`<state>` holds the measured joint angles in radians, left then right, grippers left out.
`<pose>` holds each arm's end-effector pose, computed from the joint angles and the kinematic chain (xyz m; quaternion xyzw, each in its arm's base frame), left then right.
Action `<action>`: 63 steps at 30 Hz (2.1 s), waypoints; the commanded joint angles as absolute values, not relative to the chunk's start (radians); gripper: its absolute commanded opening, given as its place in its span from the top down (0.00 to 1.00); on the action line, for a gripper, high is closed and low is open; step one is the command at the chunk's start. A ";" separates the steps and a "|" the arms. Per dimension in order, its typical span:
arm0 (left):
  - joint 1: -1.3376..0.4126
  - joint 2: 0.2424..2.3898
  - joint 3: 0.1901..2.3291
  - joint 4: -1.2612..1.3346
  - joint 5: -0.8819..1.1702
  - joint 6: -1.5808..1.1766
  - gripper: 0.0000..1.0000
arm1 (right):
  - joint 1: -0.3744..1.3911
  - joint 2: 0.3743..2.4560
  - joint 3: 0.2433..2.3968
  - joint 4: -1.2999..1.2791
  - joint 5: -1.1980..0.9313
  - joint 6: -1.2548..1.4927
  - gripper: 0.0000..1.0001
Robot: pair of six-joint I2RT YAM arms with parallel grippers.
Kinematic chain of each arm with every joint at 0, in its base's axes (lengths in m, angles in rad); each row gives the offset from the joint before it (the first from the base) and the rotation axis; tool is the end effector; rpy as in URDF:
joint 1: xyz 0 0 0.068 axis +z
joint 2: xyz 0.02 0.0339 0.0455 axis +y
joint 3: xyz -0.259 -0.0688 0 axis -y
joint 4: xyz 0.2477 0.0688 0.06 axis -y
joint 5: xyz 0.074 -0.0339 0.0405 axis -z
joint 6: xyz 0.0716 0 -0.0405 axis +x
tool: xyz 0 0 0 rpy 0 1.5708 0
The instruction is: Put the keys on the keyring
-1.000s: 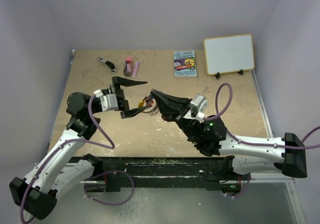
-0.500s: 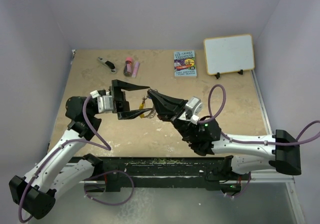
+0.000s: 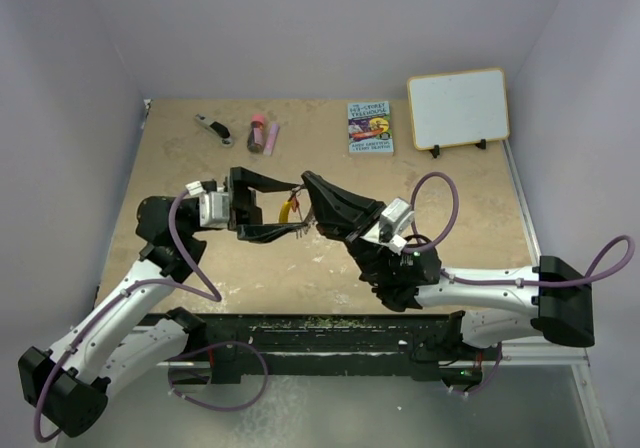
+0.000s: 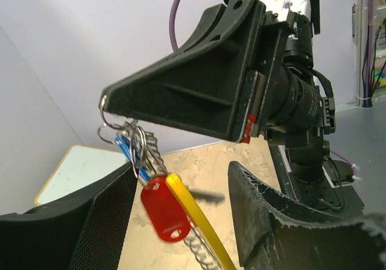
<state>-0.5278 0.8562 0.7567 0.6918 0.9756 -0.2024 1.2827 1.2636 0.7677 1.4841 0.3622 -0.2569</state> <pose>0.1407 -0.1506 0.4080 0.4755 0.3427 -0.4841 0.6497 0.0998 0.2475 0.4130 -0.0727 0.3229 0.4173 0.8464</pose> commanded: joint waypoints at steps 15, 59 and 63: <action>-0.602 0.885 0.810 0.645 0.997 -0.185 0.33 | 1.156 1.206 0.793 1.620 0.233 -0.010 1.00; -0.603 0.885 0.905 0.620 0.935 0.094 0.59 | 0.822 1.226 0.786 1.746 -0.385 0.730 1.00; -0.602 0.881 0.905 0.597 0.947 0.109 0.61 | 0.821 1.224 0.792 1.743 -0.408 0.741 1.00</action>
<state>-0.5980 0.8906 0.8825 0.6083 0.9123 0.0925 0.8268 1.2369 0.7364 1.5780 -0.3721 0.7162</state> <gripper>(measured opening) 0.396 0.004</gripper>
